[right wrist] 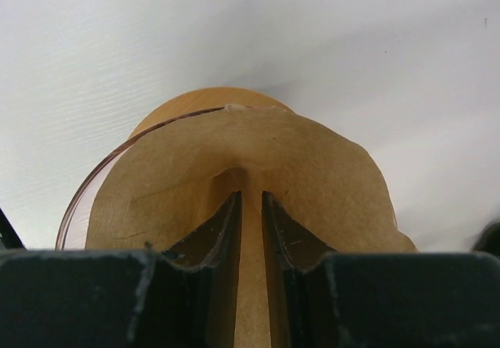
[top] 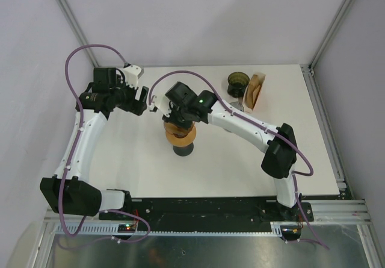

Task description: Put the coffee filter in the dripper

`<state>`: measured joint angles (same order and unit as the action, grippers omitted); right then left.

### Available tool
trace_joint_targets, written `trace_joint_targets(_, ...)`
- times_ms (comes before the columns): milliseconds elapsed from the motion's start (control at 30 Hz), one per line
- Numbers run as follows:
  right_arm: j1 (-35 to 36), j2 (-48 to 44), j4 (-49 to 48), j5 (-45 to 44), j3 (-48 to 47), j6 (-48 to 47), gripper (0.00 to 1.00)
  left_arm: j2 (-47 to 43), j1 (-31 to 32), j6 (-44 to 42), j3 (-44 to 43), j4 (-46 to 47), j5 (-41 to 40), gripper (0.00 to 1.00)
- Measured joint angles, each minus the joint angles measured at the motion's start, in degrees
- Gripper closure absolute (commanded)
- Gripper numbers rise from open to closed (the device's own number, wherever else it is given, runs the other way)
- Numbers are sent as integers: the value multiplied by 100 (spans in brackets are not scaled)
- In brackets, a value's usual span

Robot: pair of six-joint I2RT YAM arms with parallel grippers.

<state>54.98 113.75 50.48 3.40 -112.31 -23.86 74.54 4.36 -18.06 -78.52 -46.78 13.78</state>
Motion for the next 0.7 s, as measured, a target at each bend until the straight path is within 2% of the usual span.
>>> trace_joint_targets(167, -9, -7, -28, 9, 0, 9, 75, -7, 0, -11, 0, 0, -2, 11)
trace_joint_targets(400, -61, -203, -157, 2, 0, 20, 59, -15, 0, -42, 0, 0, 0, 11)
trace_joint_targets(700, -125, -503, -304, 2, -20, 39, 53, -44, 0, -42, 7, 0, 59, 11)
